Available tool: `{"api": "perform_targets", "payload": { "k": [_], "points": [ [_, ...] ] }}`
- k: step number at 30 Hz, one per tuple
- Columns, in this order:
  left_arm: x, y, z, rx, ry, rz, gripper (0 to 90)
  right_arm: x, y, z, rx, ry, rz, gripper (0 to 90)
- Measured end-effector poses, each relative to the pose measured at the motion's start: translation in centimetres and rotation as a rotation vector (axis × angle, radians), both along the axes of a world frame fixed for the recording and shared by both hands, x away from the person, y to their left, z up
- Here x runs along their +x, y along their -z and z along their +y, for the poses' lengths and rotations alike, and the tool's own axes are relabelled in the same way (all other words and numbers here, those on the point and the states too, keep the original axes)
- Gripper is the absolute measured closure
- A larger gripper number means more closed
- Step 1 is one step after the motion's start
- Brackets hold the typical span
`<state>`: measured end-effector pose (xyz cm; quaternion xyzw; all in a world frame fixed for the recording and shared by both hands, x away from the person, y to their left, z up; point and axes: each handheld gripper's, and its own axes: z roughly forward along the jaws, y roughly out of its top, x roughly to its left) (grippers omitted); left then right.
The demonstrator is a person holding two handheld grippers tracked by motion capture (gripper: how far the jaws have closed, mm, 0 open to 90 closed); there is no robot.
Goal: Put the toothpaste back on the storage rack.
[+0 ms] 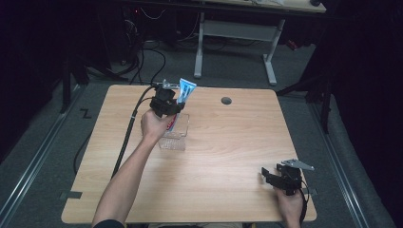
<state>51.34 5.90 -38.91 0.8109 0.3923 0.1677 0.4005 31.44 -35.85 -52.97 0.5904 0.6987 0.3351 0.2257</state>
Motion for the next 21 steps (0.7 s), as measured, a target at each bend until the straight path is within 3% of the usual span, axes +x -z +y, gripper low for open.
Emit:
{"api": "perform_targets", "payload": {
  "k": [5, 21],
  "points": [
    [-0.3, 0.2, -0.2, 0.03, 0.016, 0.004, 69.4, 0.0, 0.0, 0.0, 0.001, 0.0, 0.0, 29.7],
    [-0.7, 1.2, 0.0, 0.06, 0.029, 0.035, 70.9, 0.0, 0.0, 0.0, 0.0, 0.001, 0.0, 29.8]
  ]
}}
